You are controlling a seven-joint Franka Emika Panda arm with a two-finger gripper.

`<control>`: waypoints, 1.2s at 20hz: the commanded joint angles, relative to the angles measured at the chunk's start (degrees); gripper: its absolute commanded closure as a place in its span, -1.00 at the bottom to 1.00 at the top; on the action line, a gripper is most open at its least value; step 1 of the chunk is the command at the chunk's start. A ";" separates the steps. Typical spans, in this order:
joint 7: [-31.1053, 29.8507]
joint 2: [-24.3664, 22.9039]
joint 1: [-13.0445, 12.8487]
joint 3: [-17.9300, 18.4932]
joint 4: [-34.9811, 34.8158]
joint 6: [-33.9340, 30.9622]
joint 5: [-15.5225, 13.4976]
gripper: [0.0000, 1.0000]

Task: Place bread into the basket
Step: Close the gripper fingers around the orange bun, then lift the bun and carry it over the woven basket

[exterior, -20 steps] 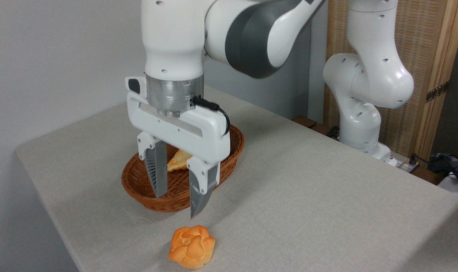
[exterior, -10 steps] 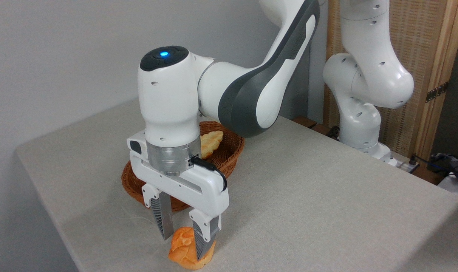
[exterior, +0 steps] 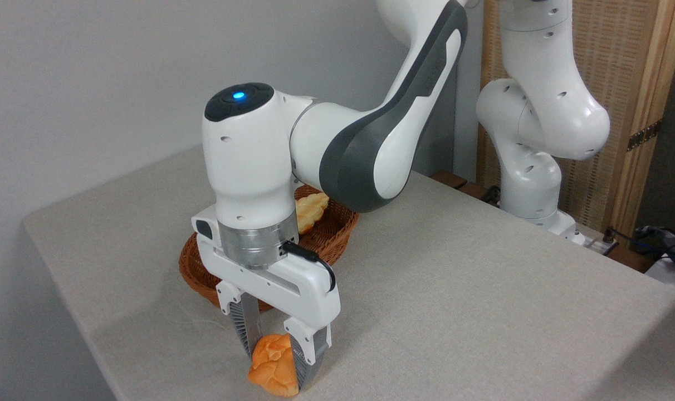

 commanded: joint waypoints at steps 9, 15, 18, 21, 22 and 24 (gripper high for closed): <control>6.74 -0.57 -0.33 0.38 -0.48 0.77 0.25 0.36; 6.65 -0.57 -0.33 0.38 -0.39 0.77 0.33 0.35; 6.48 -0.83 -0.33 0.38 -0.13 0.69 0.25 0.35; 5.95 -2.14 -0.33 0.38 0.22 -0.01 -0.19 0.35; 5.95 -3.11 -0.33 0.56 0.57 -0.71 -0.37 0.35; 5.95 -4.95 -0.33 0.73 2.94 -4.56 -2.03 0.34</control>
